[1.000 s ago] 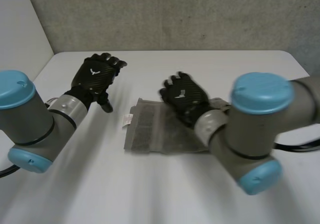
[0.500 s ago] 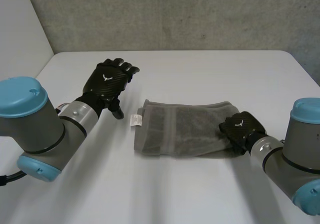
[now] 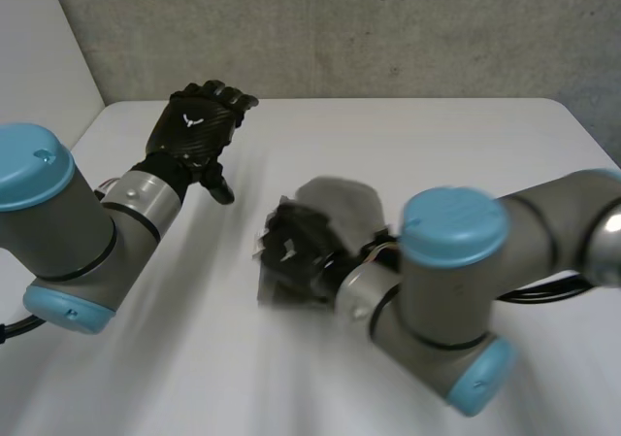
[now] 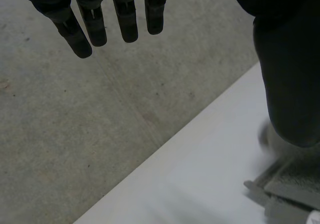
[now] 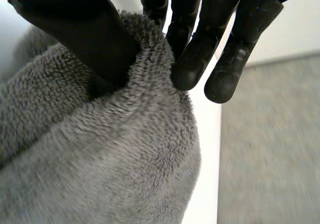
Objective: Fold the towel.
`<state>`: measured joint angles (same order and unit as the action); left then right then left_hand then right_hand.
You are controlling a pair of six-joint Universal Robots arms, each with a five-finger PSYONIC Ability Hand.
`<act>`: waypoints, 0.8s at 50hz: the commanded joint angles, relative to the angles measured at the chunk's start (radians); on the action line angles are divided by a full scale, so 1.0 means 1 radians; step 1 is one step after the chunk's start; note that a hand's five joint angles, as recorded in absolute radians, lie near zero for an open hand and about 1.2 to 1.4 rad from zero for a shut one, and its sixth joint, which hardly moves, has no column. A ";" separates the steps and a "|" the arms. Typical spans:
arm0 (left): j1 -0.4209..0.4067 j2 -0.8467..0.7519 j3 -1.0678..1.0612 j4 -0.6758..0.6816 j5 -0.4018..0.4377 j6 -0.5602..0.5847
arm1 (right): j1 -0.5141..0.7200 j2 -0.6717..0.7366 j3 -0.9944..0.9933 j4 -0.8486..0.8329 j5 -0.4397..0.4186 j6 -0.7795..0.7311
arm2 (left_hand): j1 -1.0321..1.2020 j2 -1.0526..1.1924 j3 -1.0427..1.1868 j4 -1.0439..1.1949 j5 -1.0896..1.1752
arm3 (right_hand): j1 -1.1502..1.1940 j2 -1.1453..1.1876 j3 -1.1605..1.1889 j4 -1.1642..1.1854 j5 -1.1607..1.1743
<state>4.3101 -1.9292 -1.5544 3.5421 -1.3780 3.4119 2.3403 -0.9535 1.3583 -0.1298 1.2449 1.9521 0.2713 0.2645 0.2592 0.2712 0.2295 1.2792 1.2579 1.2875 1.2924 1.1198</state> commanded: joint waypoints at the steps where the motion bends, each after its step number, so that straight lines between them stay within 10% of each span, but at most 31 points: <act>1: 0.002 0.000 0.013 -0.003 -0.013 -0.071 | 0.059 0.074 -0.053 -0.014 0.020 0.037 | -0.081 -0.075 -0.069 -0.081 -0.214 | -0.677 -0.656 -0.685 -0.690 -0.692; 21: -0.088 -0.020 0.063 -0.009 -0.016 -0.082 | -0.223 -0.264 0.136 0.025 0.090 0.873 | -0.067 -0.060 -0.055 -0.067 -0.199 | -1.105 -1.083 -1.113 -1.118 -1.120; 40: -0.231 -0.299 0.257 -0.255 -0.030 -0.315 | -0.337 -0.142 0.145 0.084 0.083 0.929 | -0.043 -0.036 -0.031 -0.043 -0.176 | -1.105 -1.083 -1.113 -1.118 -1.120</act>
<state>4.1097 -2.1268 -1.3407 3.3651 -1.3940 3.1126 1.9920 -1.1595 1.5188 -0.0398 1.3253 2.8755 0.2713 0.2648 0.2592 0.2712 0.2411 0.2258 0.2402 0.2336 0.2507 0.0553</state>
